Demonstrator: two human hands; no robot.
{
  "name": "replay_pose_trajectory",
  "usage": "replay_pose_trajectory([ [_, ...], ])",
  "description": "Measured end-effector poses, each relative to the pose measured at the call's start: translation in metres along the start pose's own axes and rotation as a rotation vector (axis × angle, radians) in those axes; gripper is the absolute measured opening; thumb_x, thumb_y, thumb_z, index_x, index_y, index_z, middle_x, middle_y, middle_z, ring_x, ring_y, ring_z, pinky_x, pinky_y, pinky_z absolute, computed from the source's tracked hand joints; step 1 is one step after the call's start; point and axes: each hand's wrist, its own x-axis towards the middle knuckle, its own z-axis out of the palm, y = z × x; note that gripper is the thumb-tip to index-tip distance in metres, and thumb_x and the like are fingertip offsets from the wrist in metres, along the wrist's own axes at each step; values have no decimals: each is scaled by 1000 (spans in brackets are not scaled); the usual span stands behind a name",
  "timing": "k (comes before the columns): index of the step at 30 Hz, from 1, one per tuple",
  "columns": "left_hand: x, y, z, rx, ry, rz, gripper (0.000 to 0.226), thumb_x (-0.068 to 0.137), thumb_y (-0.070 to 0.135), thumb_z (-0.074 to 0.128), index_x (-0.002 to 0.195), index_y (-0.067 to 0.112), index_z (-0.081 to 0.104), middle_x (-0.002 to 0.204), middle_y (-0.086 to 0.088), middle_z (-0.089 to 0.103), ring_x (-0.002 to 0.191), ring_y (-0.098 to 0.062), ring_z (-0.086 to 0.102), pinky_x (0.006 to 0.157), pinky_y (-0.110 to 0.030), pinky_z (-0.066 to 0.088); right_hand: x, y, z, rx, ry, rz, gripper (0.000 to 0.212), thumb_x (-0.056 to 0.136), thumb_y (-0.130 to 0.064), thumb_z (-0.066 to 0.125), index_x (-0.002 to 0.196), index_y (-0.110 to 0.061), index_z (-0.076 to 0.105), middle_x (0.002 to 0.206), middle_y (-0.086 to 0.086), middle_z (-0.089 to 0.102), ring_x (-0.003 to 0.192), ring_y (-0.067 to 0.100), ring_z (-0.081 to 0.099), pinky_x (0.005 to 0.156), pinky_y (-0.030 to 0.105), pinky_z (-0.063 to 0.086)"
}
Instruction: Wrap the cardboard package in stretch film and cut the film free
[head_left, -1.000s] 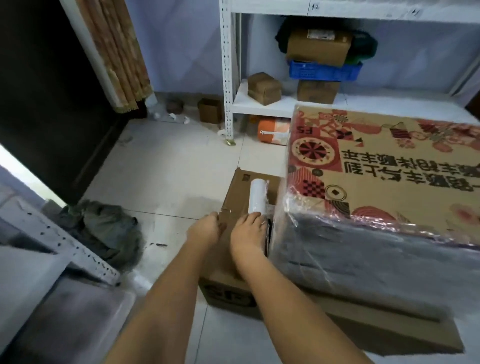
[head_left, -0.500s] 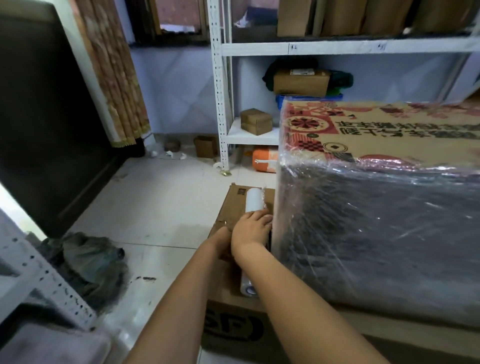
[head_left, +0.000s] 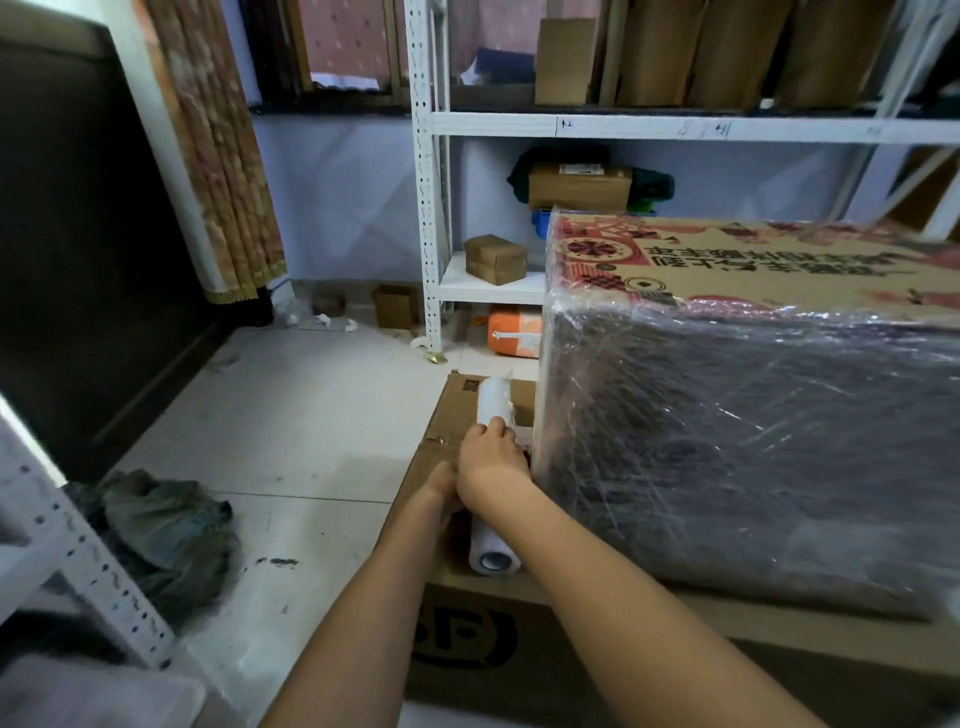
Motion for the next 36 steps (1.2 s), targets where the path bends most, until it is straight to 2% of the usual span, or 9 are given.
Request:
replay_pose_trajectory([
  [3,-4,-8,-13,177,-5,-33,34,99,10,48,132,1,48,133,-17,54,99,-20,57,80,-31,54,-11,-2,-7,56,-2,-49,56,91,-7,53,139,1,26,142,20,24,128,33,32,104,39,34],
  [8,-29,-12,-40,123,-10,-138,23,91,19,61,105,0,57,93,-20,62,86,-35,61,73,-49,52,-33,0,-22,191,117,-237,64,87,4,51,144,-1,21,150,16,14,130,32,35,103,37,37],
  [12,-52,-15,-64,-154,-40,-159,26,89,22,65,92,-3,58,51,-5,57,40,-16,51,35,-24,42,-49,4,-24,264,211,-298,58,90,-9,56,141,-6,29,145,11,25,124,29,45,101,36,40],
  [14,-61,-18,-74,-142,-46,-118,30,87,30,67,81,1,60,43,2,55,34,-10,47,35,-17,35,-50,5,-20,260,167,-253,48,92,-7,51,136,-3,32,139,14,30,118,33,50,97,40,43],
  [19,-75,-27,-90,-180,-70,30,32,77,38,67,81,6,69,65,-5,59,53,-15,48,42,-21,37,-34,-1,-5,390,39,-155,36,101,-17,34,130,3,35,140,22,34,114,34,50,88,34,39],
  [25,-93,-34,-109,-194,-236,134,77,47,64,84,99,9,69,83,-3,70,71,-14,65,54,-24,50,-22,-8,8,1240,-297,-16,47,97,-42,44,123,-3,50,123,10,59,110,25,57,97,40,47],
  [28,-96,-36,-118,-204,-290,130,95,40,65,86,114,9,65,103,-12,69,92,-26,63,83,-47,53,-31,-14,10,1525,-299,-19,40,93,-40,52,114,-6,57,113,14,65,106,30,62,97,43,48],
  [33,-104,-13,-138,-89,-487,135,80,58,35,89,125,6,56,113,-9,68,104,-25,65,89,-44,53,-57,-20,7,1472,-36,-256,23,94,-32,50,100,-12,60,103,5,66,101,22,62,97,40,49],
  [36,-108,17,-150,-199,-247,241,41,86,5,62,125,1,53,118,-18,64,97,-26,68,84,-41,56,-74,-14,-1,1380,29,-357,25,92,-30,53,112,-16,51,103,-7,62,95,5,60,84,20,52],
])
